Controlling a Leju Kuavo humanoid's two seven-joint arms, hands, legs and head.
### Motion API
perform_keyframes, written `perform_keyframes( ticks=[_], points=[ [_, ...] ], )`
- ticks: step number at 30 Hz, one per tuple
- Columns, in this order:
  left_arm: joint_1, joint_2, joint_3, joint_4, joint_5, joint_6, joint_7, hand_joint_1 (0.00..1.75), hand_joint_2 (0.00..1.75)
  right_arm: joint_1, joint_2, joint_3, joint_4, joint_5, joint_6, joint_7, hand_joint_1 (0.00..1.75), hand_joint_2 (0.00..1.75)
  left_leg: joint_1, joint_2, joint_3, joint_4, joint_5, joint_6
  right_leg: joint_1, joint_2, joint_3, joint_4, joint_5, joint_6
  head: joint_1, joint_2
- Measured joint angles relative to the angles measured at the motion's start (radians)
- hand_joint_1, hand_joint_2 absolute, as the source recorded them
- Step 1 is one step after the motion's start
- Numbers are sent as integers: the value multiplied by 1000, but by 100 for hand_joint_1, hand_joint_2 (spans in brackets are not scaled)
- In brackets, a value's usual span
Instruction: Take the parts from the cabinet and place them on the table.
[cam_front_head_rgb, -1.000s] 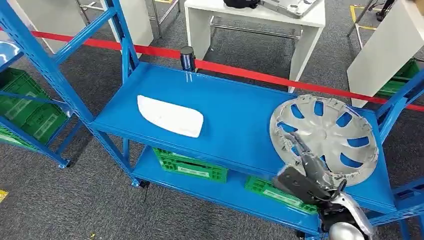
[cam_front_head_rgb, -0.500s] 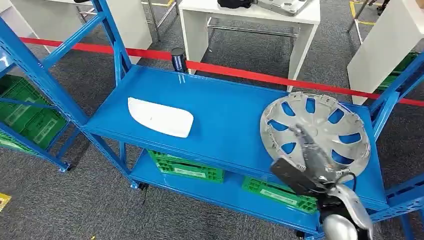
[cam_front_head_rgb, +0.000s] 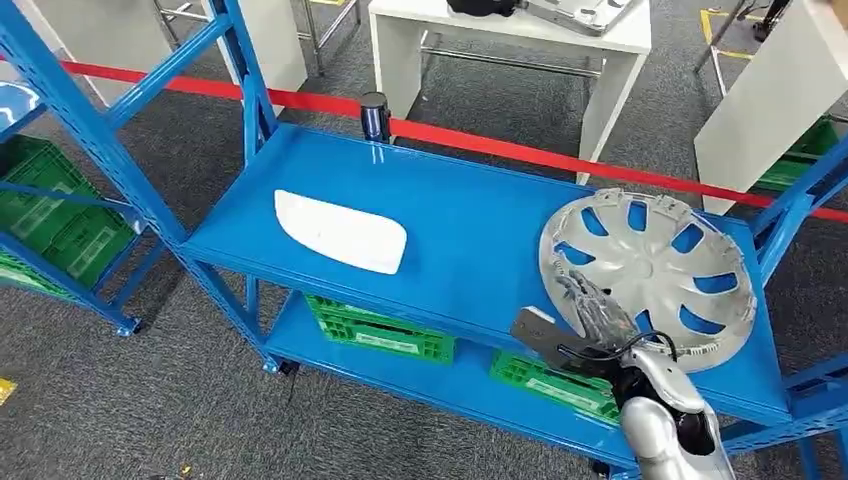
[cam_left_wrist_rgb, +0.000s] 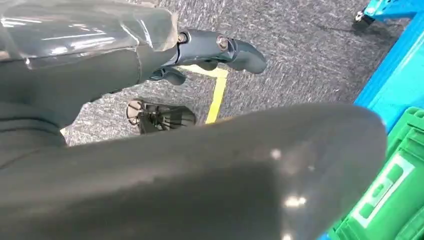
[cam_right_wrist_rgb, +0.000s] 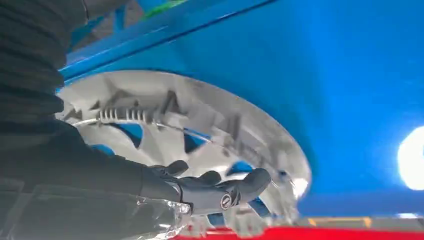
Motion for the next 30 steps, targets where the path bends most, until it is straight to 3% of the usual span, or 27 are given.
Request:
perform_keyframes(
  ticks=[2, 3, 4, 5, 7, 8, 9, 10, 12, 13, 14, 15, 17, 18, 19, 22, 23, 24, 25, 26, 28, 29, 30],
  points=[
    [-1, 0, -2, 6, 1, 0, 0, 0, 0, -13, -3, 0, 8, 0, 0, 0, 0, 175, 1, -1, 1, 9, -7, -8, -6, -2, 90, -191, 78, 20, 0, 0],
    [-1, 1, -3, 8, 1, 0, 0, 0, 0, -18, -4, -1, 11, 3, -2, 2, 0, 175, -1, -1, -3, 18, -13, -15, -8, -5, 118, -262, 92, 18, 0, 0],
    [-2, 3, -3, 8, 2, 0, 0, 0, 0, -21, -3, -1, 15, 10, -8, 3, 0, 175, -8, -1, -9, 24, -18, -22, -1, -2, 124, -258, 92, 4, 0, 0],
    [-2, 5, -4, 9, 3, 0, 0, 0, 0, -21, -3, -2, 16, 13, -14, 3, 0, 175, -8, 0, -11, 28, -19, -24, -3, -2, 120, -257, 95, -6, -1, 0],
    [-1, 6, -4, 9, 6, -2, 0, 0, 0, -21, -2, -5, 18, 23, -32, 3, 0, 175, -6, 1, -12, 27, -18, -28, 2, -1, 117, -255, 95, -16, -1, 0],
    [-1, 5, -5, 9, 9, -5, 1, 0, 0, -23, 2, -11, 18, 28, -54, -2, 0, 175, -2, 0, -14, 33, -24, -32, -9, -1, 119, -259, 97, -23, -1, 0],
    [-1, 3, -5, 9, 10, -7, 3, 0, 0, -25, 9, -18, 18, 30, -76, -6, 0, 175, -1, 1, -24, 51, -39, -39, -8, 0, 122, -259, 96, -25, -1, 0],
    [-1, 3, -5, 9, 12, -8, 3, 0, 0, -29, 13, -25, 16, 30, -94, -9, 0, 175, 1, 1, -44, 99, -70, -44, -8, -1, 124, -259, 96, -33, -5, 0],
    [-1, 3, -5, 9, 14, -9, 4, 0, 0, -35, 19, -32, 16, 33, -111, -14, 0, 175, 4, 1, -126, 269, -146, -54, -6, -1, 123, -259, 95, -34, -5, 0],
    [1, 2, -5, 9, 16, -10, 5, 0, 0, -33, 23, -37, 16, 33, -126, -21, 0, 175, 6, 1, -163, 339, -166, -55, -4, -1, 123, -259, 95, -34, -4, 0],
    [4, 0, -5, 8, 18, -13, 7, 0, 0, -32, 32, -46, 15, 33, -148, -27, 0, 175, 7, 1, -177, 361, -160, -55, -3, -1, 123, -258, 94, -35, -4, 0],
    [5, -1, -5, 6, 19, -17, 10, 0, 0, -32, 44, -59, 11, 34, -166, -32, 0, 175, 7, 1, -166, 330, -132, -52, -2, 0, 124, -258, 94, -35, -4, 0],
    [4, -4, -6, 1, 19, -18, 11, 0, 0, -33, 60, -80, -7, 40, -178, -34, 0, 175, 6, 1, -86, 161, -43, -40, 0, 3, 129, -259, 94, -34, -5, 0],
    [3, -4, -7, -2, 19, -18, 12, 0, 0, -34, 66, -90, -16, 49, -176, -33, 0, 175, 3, 0, -41, 74, -9, -29, 0, 3, 131, -260, 94, -34, -5, 0],
    [3, -3, -8, -4, 19, -16, 13, 0, 0, -36, 74, -100, -22, 64, -164, -32, 0, 175, -1, 2, -21, 38, -22, -25, 7, 3, 129, -258, 94, -33, -3, 0],
    [2, -2, -18, -4, 18, -2, 14, 0, 0, -39, 77, -116, -22, 116, -97, -15, 0, 175, -9, 3, -29, 36, -18, -20, 3, 2, 127, -265, 98, -19, -3, 0],
    [1, -1, -19, -3, 18, 2, 15, 0, 0, -39, 77, -118, -22, 130, -78, -8, 0, 175, -9, 3, -22, 24, -11, -12, 6, 2, 129, -269, 101, -12, -5, 0],
    [-1, -2, -22, -2, 18, 5, 16, 0, 0, -39, 77, -119, -19, 140, -65, -5, 0, 175, 3, 6, -7, 5, 2, -8, 2, 0, 121, -256, 93, -11, -2, 0],
    [-3, -2, -24, 0, 18, 6, 16, 0, 0, -39, 77, -120, -16, 145, -59, -3, 0, 175, 0, 6, -5, -1, 5, -4, 7, 0, 112, -240, 81, -12, -1, 0],
    [-5, -1, -27, 1, 18, 10, 16, 0, 0, -41, 76, -123, -11, 152, -50, 0, 0, 175, 0, 6, -5, -2, 8, -1, 5, 0, 99, -211, 64, -16, -1, 0],
    [-7, 3, -34, 8, 19, 19, 18, 0, 0, -44, 69, -124, 6, 168, -16, 10, 0, 175, -1, 5, -9, -2, 9, 2, 5, 0, 28, -56, -2, -23, 0, 0],
    [-7, 6, -37, 15, 20, 24, 19, 0, 0, -41, 64, -124, 23, 172, 5, 15, 0, 175, -2, 5, -11, -1, 9, 2, 4, 0, -9, 22, -27, -22, 0, 0],
    [-7, 8, -39, 20, 21, 27, 19, 0, 0, -39, 60, -124, 34, 172, 16, 18, 0, 175, -3, 4, -11, 0, 9, 2, 4, 0, -27, 56, -32, -16, 0, 0]
  ],
)
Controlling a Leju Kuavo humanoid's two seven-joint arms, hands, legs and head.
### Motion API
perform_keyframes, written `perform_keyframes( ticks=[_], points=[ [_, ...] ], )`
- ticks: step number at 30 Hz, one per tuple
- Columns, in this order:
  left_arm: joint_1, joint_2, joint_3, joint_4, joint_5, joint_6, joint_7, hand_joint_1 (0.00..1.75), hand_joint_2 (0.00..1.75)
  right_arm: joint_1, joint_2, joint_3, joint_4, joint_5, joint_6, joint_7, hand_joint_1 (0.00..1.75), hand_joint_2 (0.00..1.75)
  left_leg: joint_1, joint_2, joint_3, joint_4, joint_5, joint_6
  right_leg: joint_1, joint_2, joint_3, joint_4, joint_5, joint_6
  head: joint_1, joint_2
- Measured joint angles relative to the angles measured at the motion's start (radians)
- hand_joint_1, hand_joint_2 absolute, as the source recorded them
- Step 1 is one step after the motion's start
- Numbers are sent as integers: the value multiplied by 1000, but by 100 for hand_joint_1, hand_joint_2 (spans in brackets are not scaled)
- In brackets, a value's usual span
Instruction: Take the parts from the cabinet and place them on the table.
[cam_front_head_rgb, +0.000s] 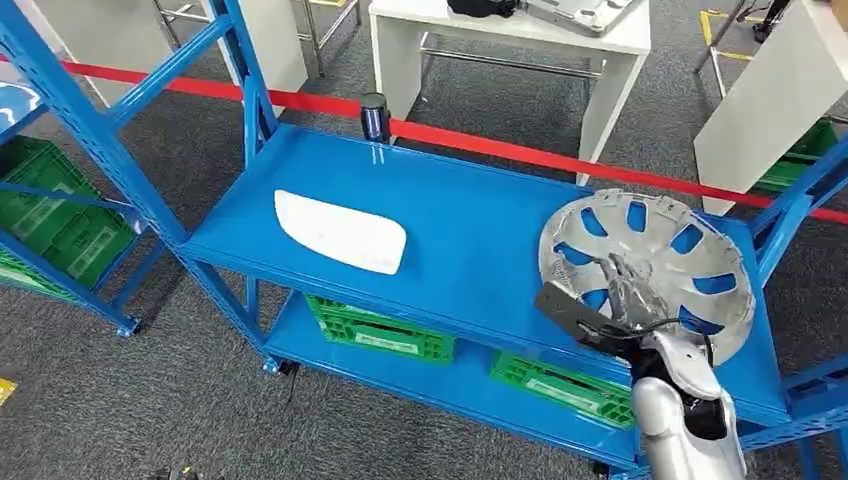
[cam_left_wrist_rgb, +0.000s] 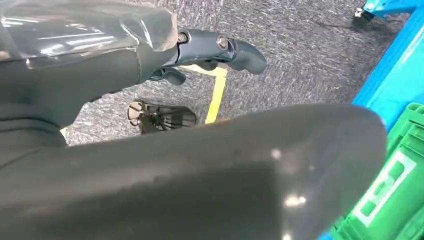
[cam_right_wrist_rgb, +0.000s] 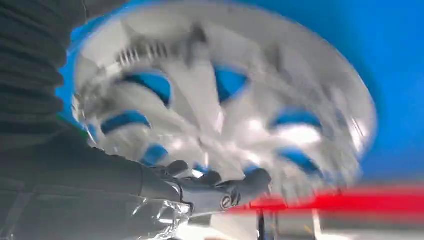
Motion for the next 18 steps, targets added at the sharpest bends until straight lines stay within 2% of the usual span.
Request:
perform_keyframes(
  ticks=[1, 2, 4, 5, 6, 8, 9, 10, 11, 12, 14, 15, 16, 17, 18],
  points=[
    [0, 2, -5, 7, 1, 4, 1, 0, 0, 0, -5, 0, 14, 0, 10, 3, 0, 175, 0, -1, 0, 0, 0, 0, -1, 0, 8, -18, 12, 8, 0, 0],
    [-3, 5, -10, 15, 3, 10, 1, 0, 0, -2, -10, 0, 28, 0, 15, 5, 0, 175, 0, -1, 1, 1, 0, -1, -2, -1, 45, -89, 44, 19, 0, 0],
    [-8, 10, -19, 30, 11, 18, 1, 0, 0, -13, -21, 0, 54, 0, 26, 16, 0, 175, 1, -3, 0, 12, -6, -8, -6, -3, 146, -288, 116, 34, 0, 0],
    [-10, 15, -23, 35, 12, 19, 1, 0, 0, -19, -24, 0, 66, 0, 27, 18, 0, 175, -4, -3, -5, 20, -11, -15, -3, -5, 160, -320, 116, 19, 0, 0],
    [-12, 18, -27, 40, 14, 20, 1, 0, 0, -19, -27, 0, 75, -1, 30, 20, 0, 175, -7, -3, -8, 25, -14, -20, -2, -3, 164, -324, 122, 9, -1, 0],
    [-12, 23, -32, 49, 16, 22, 1, 0, 0, -19, -31, 0, 90, -1, 30, 21, 0, 175, -6, -3, -10, 24, -11, -24, 3, -2, 160, -320, 123, -1, -1, 0],
    [-12, 27, -35, 52, 16, 23, 1, 0, 0, -20, -33, 0, 93, -2, 30, 21, 0, 175, -5, -3, -10, 25, -13, -28, -1, -1, 161, -322, 125, -6, 0, 0],
    [-12, 30, -36, 54, 16, 24, 1, 0, 0, -23, -33, 0, 95, -3, 30, 21, 0, 175, -2, -3, -17, 33, -21, -35, -9, -1, 164, -324, 127, -11, 0, 0],
    [-13, 30, -37, 57, 17, 24, 1, 0, 0, -27, -33, 0, 96, -2, 30, 21, 0, 175, -2, -2, -29, 65, -47, -42, -10, -1, 165, -324, 126, -18, -3, 0],
    [-14, 31, -37, 60, 17, 24, 1, 0, 0, -29, -33, 0, 99, -2, 30, 21, 0, 175, 2, -2, -59, 131, -84, -48, -9, -1, 164, -324, 126, -20, -6, 0],
    [-14, 34, -37, 64, 18, 25, 1, 0, 0, -31, -34, 0, 106, -2, 30, 21, 0, 175, 8, -2, -141, 308, -159, -56, -7, -1, 163, -324, 126, -21, -6, 0],
    [-13, 34, -37, 67, 18, 26, 1, 0, 0, -32, -34, 0, 108, -2, 30, 21, 0, 175, 9, -2, -165, 358, -168, -57, -7, -1, 163, -324, 125, -21, -6, 0],
    [-12, 35, -37, 70, 18, 26, 1, 0, 0, -33, -34, 0, 110, -2, 30, 21, 0, 175, 11, -2, -163, 353, -153, -56, -6, -1, 165, -324, 125, -21, -6, 0],
    [-12, 36, -37, 71, 18, 26, 1, 0, 0, -34, -34, 0, 112, -2, 30, 21, 0, 175, 11, -2, -139, 302, -119, -55, -6, 0, 166, -324, 125, -20, -6, 0],
    [-13, 37, -37, 72, 18, 26, 1, 0, 0, -36, -34, 0, 115, -2, 30, 21, 0, 175, 11, -2, -83, 189, -63, -50, -6, 1, 168, -324, 125, -20, -6, 0]
  ],
)
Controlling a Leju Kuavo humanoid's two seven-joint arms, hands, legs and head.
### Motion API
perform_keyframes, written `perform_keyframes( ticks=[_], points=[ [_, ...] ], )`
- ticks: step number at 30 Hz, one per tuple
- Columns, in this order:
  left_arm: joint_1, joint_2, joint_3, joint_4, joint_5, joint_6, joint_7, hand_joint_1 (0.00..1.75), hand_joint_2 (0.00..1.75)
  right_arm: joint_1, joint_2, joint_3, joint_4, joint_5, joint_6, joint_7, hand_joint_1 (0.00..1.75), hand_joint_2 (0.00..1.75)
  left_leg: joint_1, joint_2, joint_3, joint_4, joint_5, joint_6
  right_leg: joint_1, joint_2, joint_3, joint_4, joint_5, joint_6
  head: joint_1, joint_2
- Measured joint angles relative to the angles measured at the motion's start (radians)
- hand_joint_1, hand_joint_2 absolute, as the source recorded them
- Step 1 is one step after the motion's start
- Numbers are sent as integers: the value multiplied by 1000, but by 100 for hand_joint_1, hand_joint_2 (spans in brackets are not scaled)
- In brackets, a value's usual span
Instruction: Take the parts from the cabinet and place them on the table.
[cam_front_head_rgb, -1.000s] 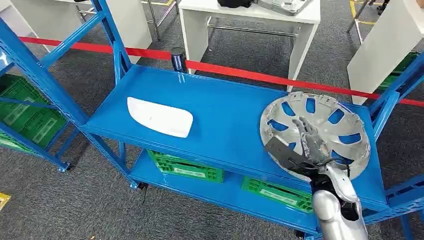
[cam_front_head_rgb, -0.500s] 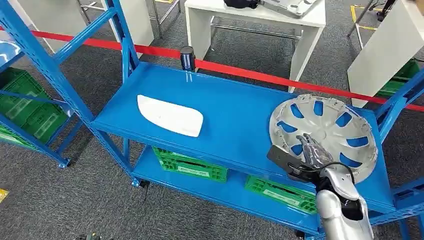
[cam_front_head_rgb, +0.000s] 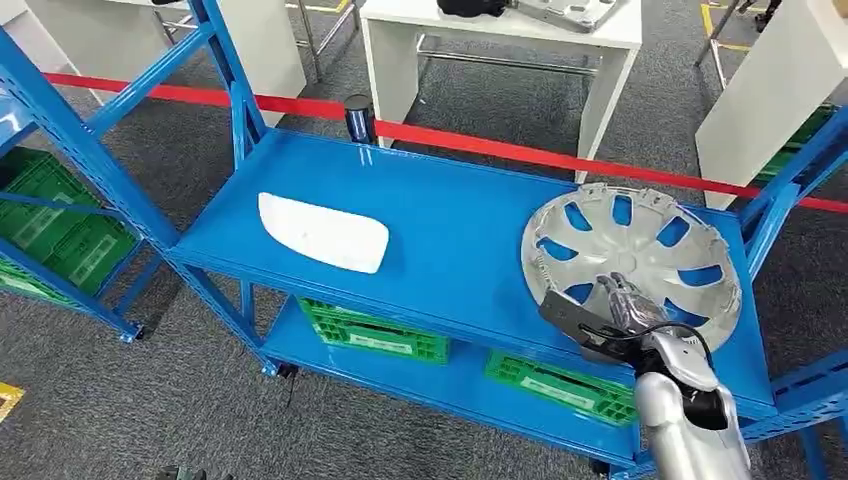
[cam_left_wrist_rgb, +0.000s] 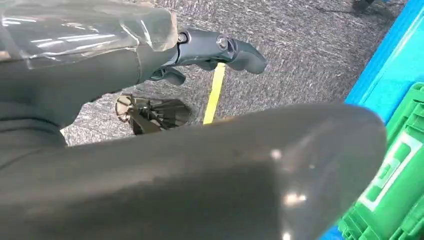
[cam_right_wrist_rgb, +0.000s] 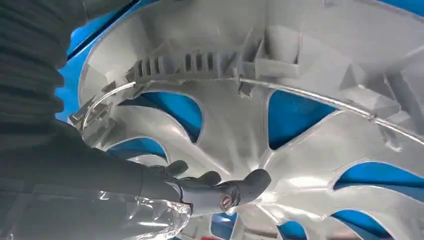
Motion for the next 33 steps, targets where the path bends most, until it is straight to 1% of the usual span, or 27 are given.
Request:
perform_keyframes(
  ticks=[1, 2, 3, 5, 6, 7, 8, 9, 11, 12, 13, 14, 15, 16, 17, 18, 21, 23, 24, 26, 27, 28, 29, 30, 31, 32, 33],
  points=[
    [0, 2, 0, 0, 0, 0, 0, 0, 0, 0, 0, 0, 1, 0, 0, 0, 0, 175, 0, 0, 48, -93, 38, 5, 1, 1, 2, 0, 0, 0, 0, 0],
    [-1, 4, 0, 1, 0, 0, 0, 0, 0, 0, 0, 0, 2, 0, 0, 0, 0, 175, -2, -1, 81, -159, 38, 11, 0, 1, 2, 0, 0, 1, 0, 0],
    [-2, 5, 0, 2, 0, 0, 0, 0, 0, -1, 0, 0, 5, 0, 0, 0, 0, 175, -9, 0, 80, -161, 37, 14, 8, 1, -4, 0, 3, 6, 2, 0],
    [-2, 7, -1, 3, 1, 0, 0, 0, 0, -1, -1, 0, 8, 0, 1, 0, 0, 175, -12, 0, 74, -160, 38, 18, 5, 1, -6, -2, 5, 15, 0, 0],
    [-2, 9, -1, 3, 3, 2, 0, 0, 0, -1, -1, 1, 10, 0, 5, 4, 0, 175, -14, -1, 74, -161, 40, 25, 4, 1, -5, -9, 9, 22, 1, 0],
    [-2, 9, -5, 5, 4, 3, 0, 0, 0, -2, -2, 0, 10, 1, 12, 9, 0, 175, -4, 0, 90, -184, 54, 37, 8, 0, -10, -4, 5, 28, 0, 0],
    [-3, 9, -10, 8, 5, 5, 0, 0, 0, -2, -5, 0, 13, 2, 19, 14, 147, 175, -5, 2, 92, -189, 57, 42, 6, -1, -21, 19, -11, 26, 4, 0],
    [-6, 10, -16, 11, 8, 6, 0, 0, 0, -4, -10, 0, 21, 4, 29, 17, 175, 175, -5, 1, 90, -190, 61, 47, 6, -1, -48, 81, -43, 18, 5, 0],
    [-6, 11, -22, 17, 15, 12, 0, 0, 0, -4, -17, -1, 35, 11, 39, 18, 175, 175, -8, 1, 88, -190, 61, 48, 6, -1, -125, 244, -107, 12, 7, 0],
    [-6, 13, -26, 20, 21, 15, 0, 0, 0, -5, -19, 0, 43, 19, 41, 18, 175, 175, -9, 1, 88, -189, 61, 48, 6, -1, -159, 316, -126, 16, 6, 0],
    [-7, 13, -29, 21, 25, 18, 0, 0, 0, -5, -20, 0, 49, 23, 41, 17, 175, 175, -9, 2, 90, -189, 60, 48, 6, -1, -162, 320, -121, 23, 7, 0],
    [-7, 13, -33, 23, 28, 19, 2, 0, 0, -4, -20, 0, 52, 27, 39, 16, 175, 175, -9, 2, 92, -189, 60, 47, 5, -1, -141, 277, -100, 31, 7, 0],
    [-7, 12, -37, 24, 34, 20, 3, 0, 0, -3, -19, 1, 53, 31, 37, 15, 175, 175, -9, 2, 95, -189, 59, 46, 4, -2, -96, 187, -64, 41, 8, 0],
    [-7, 11, -41, 25, 35, 21, 3, 0, 0, -3, -19, 2, 53, 34, 35, 14, 175, 175, -9, 2, 96, -189, 58, 45, 4, -3, -41, 83, -29, 46, 7, 0],
    [-8, 11, -45, 26, 36, 21, 3, 0, 0, -3, -18, 2, 53, 35, 35, 14, 175, 175, -9, 2, 98, -185, 57, 42, 4, -5, 11, -13, -9, 40, 7, 0],
    [-8, 10, -47, 27, 37, 23, 5, 0, 0, -4, -16, 2, 53, 38, 29, 13, 175, 175, -15, 3, 97, -183, 51, 32, 11, -5, 12, -21, -4, 25, 5, 0],
    [-11, 11, -56, 27, 43, 24, 7, 0, 0, -1, -14, 0, 55, 48, 24, 14, 175, 175, -8, 2, 99, -184, 52, 16, 17, -4, 9, -22, 0, 6, 3, 0],
    [-11, 13, -58, 28, 43, 25, 7, 0, 0, -1, -10, -1, 55, 52, 22, 14, 175, 175, -6, -1, 92, -165, 43, 8, 2, -5, 20, -31, 15, -5, 3, 0],
    [-11, 12, -58, 29, 44, 25, 7, 0, 0, -2, -10, -1, 55, 53, 19, 14, 175, 175, -5, 0, 71, -114, 0, 1, 0, -6, 19, -31, 17, -9, -1, 0],
    [-10, 14, -58, 29, 48, 25, 7, 0, 0, 0, -7, -1, 55, 56, 18, 13, 175, 175, 3, 0, -4, 56, -91, -13, 1, -7, 16, -30, 17, -10, 0, 0],
    [-9, 14, -58, 29, 53, 23, 10, 0, 0, 0, -6, -2, 55, 59, 19, 12, 175, 175, 5, 0, -34, 123, -115, -17, 1, -8, 15, -30, 17, -9, 0, 0],
    [-8, 13, -59, 29, 57, 20, 11, 0, 0, 0, -5, -3, 55, 65, 20, 10, 175, 175, 7, 0, -46, 150, -115, -19, 1, -8, 15, -30, 17, -9, 0, 0],
    [-6, 13, -61, 29, 63, 19, 12, 0, 0, 0, -4, -5, 55, 70, 21, 6, 175, 175, 10, 1, -34, 125, -92, -21, 0, -7, 16, -29, 17, -8, 0, 0],
    [-6, 14, -64, 28, 70, 18, 13, 0, 0, 0, -3, -6, 56, 74, 22, 2, 175, 175, 12, 1, 1, 54, -50, -20, -1, -7, 17, -29, 17, -8, 0, 0],
    [-5, 16, -70, 27, 77, 18, 14, 0, 0, -1, -1, -8, 57, 77, 22, -1, 175, 175, 14, 1, 50, -47, -1, -20, -3, -7, 19, -28, 17, -7, 0, 0],
    [-5, 16, -73, 27, 82, 16, 14, 0, 175, 0, 1, -10, 58, 80, 22, -4, 175, 175, 16, 1, 99, -144, 39, -20, -2, -7, 20, -28, 16, -1, 0, 0],
    [-6, 16, -75, 27, 89, 14, 7, 0, 175, 0, 1, -11, 59, 82, 22, -5, 175, 175, 11, 0, 114, -179, 33, -16, 5, -6, 18, -26, 15, 4, 0, 0]
  ],
)
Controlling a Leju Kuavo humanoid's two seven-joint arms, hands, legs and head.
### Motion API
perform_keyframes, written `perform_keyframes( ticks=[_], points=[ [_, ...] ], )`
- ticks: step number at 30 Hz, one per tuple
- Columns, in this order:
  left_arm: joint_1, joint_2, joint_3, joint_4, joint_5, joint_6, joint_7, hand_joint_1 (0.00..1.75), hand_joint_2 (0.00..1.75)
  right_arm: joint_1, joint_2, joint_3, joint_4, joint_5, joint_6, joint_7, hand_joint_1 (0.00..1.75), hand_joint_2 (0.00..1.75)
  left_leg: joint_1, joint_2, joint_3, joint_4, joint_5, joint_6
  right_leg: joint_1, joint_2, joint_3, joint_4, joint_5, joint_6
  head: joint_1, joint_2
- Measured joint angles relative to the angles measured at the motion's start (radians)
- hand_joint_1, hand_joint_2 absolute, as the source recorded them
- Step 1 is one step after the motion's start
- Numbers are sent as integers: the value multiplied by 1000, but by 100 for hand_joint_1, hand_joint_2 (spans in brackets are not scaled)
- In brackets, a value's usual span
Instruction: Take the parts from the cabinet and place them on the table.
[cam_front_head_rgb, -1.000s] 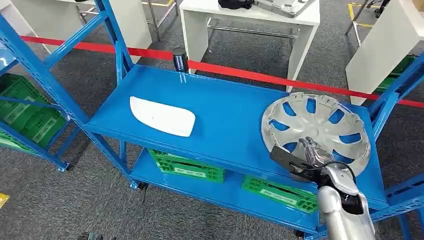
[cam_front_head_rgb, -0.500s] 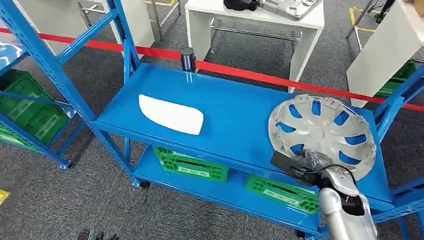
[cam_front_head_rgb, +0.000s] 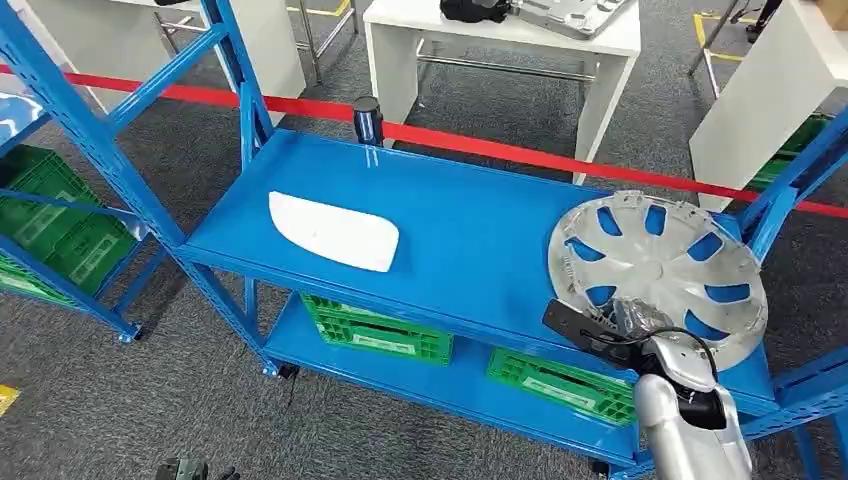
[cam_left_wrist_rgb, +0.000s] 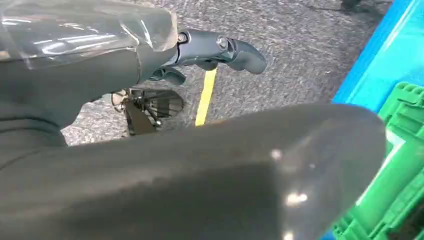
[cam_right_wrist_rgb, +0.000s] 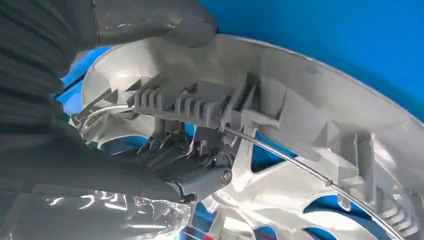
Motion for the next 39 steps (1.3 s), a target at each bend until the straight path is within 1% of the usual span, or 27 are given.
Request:
perform_keyframes(
  ticks=[1, 2, 4, 5, 6, 8, 9, 10, 11, 13, 14, 15, 19, 20, 21, 24, 25, 26, 27, 29, 30, 31, 34, 35, 36, 37, 39],
  points=[
    [3, 1, -5, 0, 5, -7, -13, 0, 175, 0, 0, -3, 2, 2, 0, -1, 175, 175, -3, -1, -4, 1, 5, 12, 2, 2, -4, 0, 2, 10, 3, 0],
    [8, 1, -15, -1, 8, -13, -29, 0, 0, 1, 0, -7, 3, 3, -3, -3, 175, 175, -5, 0, -9, 5, 4, 17, 1, 2, -7, -1, 5, 14, 3, 0],
    [13, 3, -38, -1, 11, -24, -64, 0, 0, 5, 0, -16, 5, 5, -9, -7, 175, 175, -9, 0, -10, -1, 9, 34, -1, 2, -5, -8, 8, 30, 3, 0],
    [14, 4, -50, -2, 13, -24, -77, 0, 0, 7, -1, -21, 6, 5, -11, -10, 175, 175, -1, 1, -5, -12, 18, 47, -5, 2, -16, 3, 0, 32, 6, 0],
    [14, 3, -62, -3, 18, -24, -87, 0, 0, 9, -1, -24, 8, 5, -11, -13, 175, 175, -3, 2, -6, -13, 20, 51, -4, 2, -35, 44, -26, 27, 8, 0],
    [18, 3, -83, -12, 21, -20, -94, 0, 0, 11, 0, -28, 11, 5, -14, -19, 175, 175, -9, 4, -11, -13, 21, 58, -4, 2, -116, 214, -98, 13, 11, 0],
    [20, 4, -91, -16, 24, -18, -95, 0, 0, 12, 0, -31, 12, 5, -14, -21, 175, 175, -12, 5, -13, -13, 21, 58, -4, 2, -157, 301, -127, 13, 11, 0],
    [24, 3, -99, -20, 27, -14, -95, 0, 0, 12, 0, -34, 14, 5, -15, -24, 175, 175, -13, 5, -12, -13, 21, 58, -4, 2, -177, 345, -135, 17, 11, 0],
    [28, 2, -105, -26, 31, -14, -93, 0, 0, 12, 0, -35, 14, 5, -16, -26, 175, 175, -13, 4, -11, -12, 20, 58, -4, 2, -173, 334, -125, 23, 11, 0],
    [34, -4, -120, -42, 42, -16, -87, 0, 0, 11, 2, -38, 14, 2, -19, -34, 175, 175, -13, 3, -6, -12, 19, 56, -5, 2, -90, 170, -59, 40, 11, 0],
    [35, -7, -126, -49, 43, -19, -85, 0, 0, 10, 2, -39, 14, 1, -23, -35, 175, 175, -13, 2, -4, -11, 17, 53, -5, 1, -34, 60, -24, 41, 12, 0],
    [36, -9, -131, -54, 46, -20, -84, 0, 0, 8, 3, -39, 13, 0, -26, -37, 175, 175, -16, 3, -5, -8, 15, 49, -2, 3, -8, 0, -15, 31, 11, 0],
    [37, -13, -144, -71, 49, -22, -84, 0, 0, 5, 13, -36, 11, -3, -26, -43, 175, 175, -14, 3, -4, -7, 12, 26, 9, 2, -2, -2, -4, 6, 10, 0],
    [39, -14, -146, -75, 50, -22, -84, 0, 0, 4, 14, -36, 11, -3, -26, -43, 175, 175, -10, 1, -7, 1, 8, 22, -6, 2, 2, -8, 2, -2, 11, 0],
    [41, -16, -148, -77, 50, -22, -84, 0, 0, 2, 16, -35, 10, -3, -26, -43, 175, 175, -10, 1, -17, 31, -17, 17, -5, 1, 3, -8, 2, -6, 7, 0],
    [44, -16, -148, -81, 50, -21, -84, 0, 0, 2, 21, -34, 10, -3, -27, -43, 175, 175, -5, 1, -128, 274, -143, 2, -5, -2, -1, -7, 4, -9, 5, 0],
    [47, -16, -148, -81, 50, -21, -84, 0, 0, 2, 22, -35, 11, -3, -27, -43, 175, 175, -4, 1, -155, 329, -157, -1, -5, -2, -3, -7, 4, -9, 5, 0],
    [50, -16, -148, -81, 50, -21, -83, 0, 0, 2, 22, -35, 11, -3, -26, -43, 175, 175, -1, 1, -154, 328, -145, -1, -5, -2, -3, -7, 5, -8, 5, 0],
    [51, -16, -148, -82, 50, -21, -82, 0, 0, 2, 23, -35, 11, -3, -26, -43, 175, 175, 1, 1, -131, 280, -112, -2, -6, -2, -3, -6, 5, -8, 5, 0],
    [52, -16, -148, -87, 55, -22, -83, 0, 0, 2, 24, -36, 11, -13, -36, -53, 175, 175, 5, 1, -38, 98, -23, -2, -9, -2, -1, -3, 5, -5, 5, 0],
    [52, -16, -148, -89, 63, -23, -87, 0, 0, 5, 24, -39, 8, -28, -50, -64, 175, 175, 8, 1, 3, 15, 1, -2, -6, -2, -3, -1, 5, 1, 5, 0],
    [54, -18, -148, -90, 72, -29, -95, 0, 0, 14, 24, -44, 0, -65, -66, -85, 175, 175, 1, -2, 4, 4, -6, 6, 2, -1, -8, 2, 5, 11, 6, 0],
    [66, -19, -148, -96, 96, -56, -111, 0, 0, 48, 36, -68, -51, -306, -123, -219, 175, 175, -6, 1, -9, 9, -6, 25, -3, 4, -14, -4, 14, 28, 12, 0],
    [66, -19, -147, -99, 107, -68, -116, 0, 0, 60, 38, -71, -78, -412, -130, -272, 175, 175, -3, 1, -5, -2, 3, 38, -4, 5, -16, -3, 12, 36, 10, 0],
    [65, -23, -147, -100, 115, -77, -119, 0, 0, 73, 40, -70, -101, -506, -136, -313, 175, 175, 0, 3, -2, -7, 9, 48, -7, 3, -33, 19, -4, 33, 13, 0],
    [65, -24, -147, -103, 123, -84, -124, 0, 0, 81, 45, -68, -129, -610, -143, -356, 175, 175, -3, 2, -6, -7, 11, 53, -7, 3, -60, 81, -39, 23, 16, 0],
    [70, -26, -143, -108, 127, -87, -124, 0, 0, 89, 42, -68, -171, -750, -159, -406, 175, 175, -9, -1, -11, -6, 12, 57, -7, 4, -142, 259, -110, 12, 16, 0]
  ],
)
